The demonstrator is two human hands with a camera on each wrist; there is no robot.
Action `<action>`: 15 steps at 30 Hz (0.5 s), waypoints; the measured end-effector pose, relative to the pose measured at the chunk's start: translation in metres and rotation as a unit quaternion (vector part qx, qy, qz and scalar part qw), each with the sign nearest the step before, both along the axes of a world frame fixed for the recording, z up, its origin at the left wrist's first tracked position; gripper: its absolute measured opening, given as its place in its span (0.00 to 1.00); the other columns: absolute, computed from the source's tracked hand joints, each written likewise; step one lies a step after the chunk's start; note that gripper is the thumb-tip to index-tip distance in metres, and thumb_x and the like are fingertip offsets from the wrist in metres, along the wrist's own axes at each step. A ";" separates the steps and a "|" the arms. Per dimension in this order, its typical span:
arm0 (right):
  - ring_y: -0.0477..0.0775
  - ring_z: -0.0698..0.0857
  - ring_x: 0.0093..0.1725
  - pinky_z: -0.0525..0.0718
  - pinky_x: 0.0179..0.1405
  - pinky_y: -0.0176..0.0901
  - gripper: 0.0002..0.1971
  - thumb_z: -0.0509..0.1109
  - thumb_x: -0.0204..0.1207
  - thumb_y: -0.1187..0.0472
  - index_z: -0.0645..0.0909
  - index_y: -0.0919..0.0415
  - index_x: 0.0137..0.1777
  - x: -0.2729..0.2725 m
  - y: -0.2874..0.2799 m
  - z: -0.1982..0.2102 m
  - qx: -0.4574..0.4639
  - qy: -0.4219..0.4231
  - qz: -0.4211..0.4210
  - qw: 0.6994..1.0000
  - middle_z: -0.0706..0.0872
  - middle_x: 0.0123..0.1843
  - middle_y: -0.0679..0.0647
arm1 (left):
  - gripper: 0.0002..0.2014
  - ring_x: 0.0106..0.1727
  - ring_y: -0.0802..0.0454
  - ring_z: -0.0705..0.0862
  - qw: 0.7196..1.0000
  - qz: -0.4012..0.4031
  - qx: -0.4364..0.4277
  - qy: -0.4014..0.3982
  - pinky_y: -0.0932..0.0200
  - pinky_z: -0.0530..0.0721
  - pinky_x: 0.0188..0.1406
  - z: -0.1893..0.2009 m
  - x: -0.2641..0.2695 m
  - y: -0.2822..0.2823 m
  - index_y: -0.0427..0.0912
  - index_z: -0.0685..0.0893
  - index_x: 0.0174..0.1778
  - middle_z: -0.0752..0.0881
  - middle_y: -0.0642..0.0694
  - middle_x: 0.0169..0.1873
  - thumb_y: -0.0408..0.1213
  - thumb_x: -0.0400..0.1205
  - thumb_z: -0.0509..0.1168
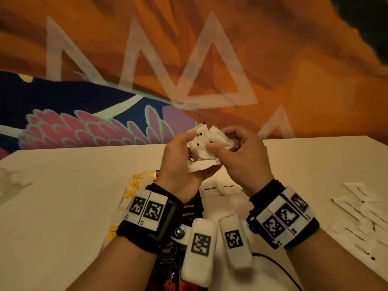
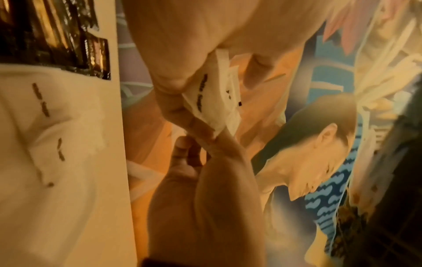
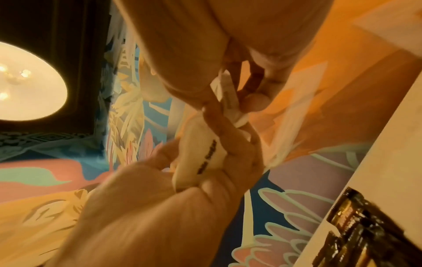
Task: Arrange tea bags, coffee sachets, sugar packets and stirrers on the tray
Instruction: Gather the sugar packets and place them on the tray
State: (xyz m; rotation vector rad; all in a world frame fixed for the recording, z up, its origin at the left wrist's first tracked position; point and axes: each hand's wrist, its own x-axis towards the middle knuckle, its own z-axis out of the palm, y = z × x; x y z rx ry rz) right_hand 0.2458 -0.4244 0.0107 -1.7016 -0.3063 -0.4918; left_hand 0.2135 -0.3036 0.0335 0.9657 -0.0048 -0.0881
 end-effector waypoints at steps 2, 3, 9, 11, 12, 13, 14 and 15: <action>0.59 0.89 0.40 0.89 0.41 0.58 0.13 0.82 0.64 0.56 0.86 0.54 0.47 0.000 0.002 0.000 0.021 0.011 0.033 0.999 0.91 0.42 0.54 | 0.13 0.43 0.51 0.87 0.995 0.062 0.072 -0.025 0.59 0.85 0.30 -0.002 0.003 -0.002 0.39 0.84 0.60 0.88 0.44 0.44 0.41 0.85 0.61; 0.60 0.89 0.39 0.89 0.39 0.56 0.12 0.81 0.67 0.59 0.86 0.59 0.49 0.000 0.003 0.001 0.040 0.016 0.057 0.997 0.91 0.43 0.58 | 0.11 0.41 0.52 0.87 0.992 0.084 0.093 -0.036 0.61 0.84 0.28 -0.002 0.005 -0.002 0.40 0.84 0.58 0.88 0.45 0.43 0.40 0.85 0.61; 0.52 0.84 0.36 0.83 0.32 0.38 0.09 0.73 0.74 0.70 0.86 0.69 0.53 -0.005 -0.003 0.017 0.138 0.052 0.145 0.978 0.89 0.43 0.62 | 0.05 0.35 0.54 0.88 0.987 0.105 0.099 -0.076 0.63 0.82 0.25 0.005 0.006 0.010 0.44 0.83 0.49 0.90 0.49 0.35 0.39 0.84 0.63; 0.49 0.83 0.33 0.79 0.29 0.39 0.06 0.73 0.74 0.71 0.84 0.63 0.48 -0.004 -0.007 0.020 0.132 0.056 0.137 0.980 0.88 0.39 0.58 | 0.04 0.35 0.56 0.88 0.981 0.108 0.126 -0.102 0.64 0.82 0.25 0.006 0.005 0.013 0.44 0.82 0.48 0.90 0.50 0.35 0.38 0.84 0.62; 0.49 0.81 0.32 0.78 0.29 0.39 0.07 0.73 0.73 0.72 0.83 0.61 0.45 -0.004 -0.009 0.021 0.131 0.054 0.131 0.981 0.87 0.37 0.57 | 0.04 0.34 0.56 0.88 0.977 0.109 0.145 -0.115 0.65 0.82 0.24 0.007 0.005 0.014 0.44 0.81 0.48 0.90 0.50 0.34 0.37 0.85 0.62; 0.49 0.80 0.31 0.77 0.29 0.39 0.07 0.73 0.73 0.73 0.83 0.60 0.43 -0.004 -0.011 0.023 0.128 0.048 0.125 0.983 0.87 0.35 0.56 | 0.04 0.33 0.57 0.88 0.973 0.108 0.162 -0.127 0.65 0.82 0.24 0.008 0.005 0.016 0.44 0.81 0.47 0.90 0.51 0.33 0.36 0.85 0.62; 0.49 0.80 0.31 0.77 0.29 0.39 0.08 0.74 0.72 0.73 0.82 0.60 0.41 -0.004 -0.013 0.024 0.121 0.039 0.120 0.985 0.86 0.34 0.55 | 0.04 0.33 0.58 0.88 0.970 0.104 0.174 -0.134 0.65 0.82 0.23 0.009 0.004 0.018 0.44 0.81 0.47 0.90 0.52 0.32 0.36 0.85 0.61; 0.48 0.80 0.31 0.77 0.29 0.39 0.08 0.74 0.72 0.73 0.83 0.59 0.41 -0.005 -0.014 0.025 0.109 0.030 0.113 0.987 0.86 0.34 0.54 | 0.04 0.32 0.58 0.88 0.969 0.100 0.182 -0.137 0.65 0.82 0.23 0.010 0.004 0.019 0.44 0.81 0.46 0.90 0.52 0.32 0.35 0.85 0.61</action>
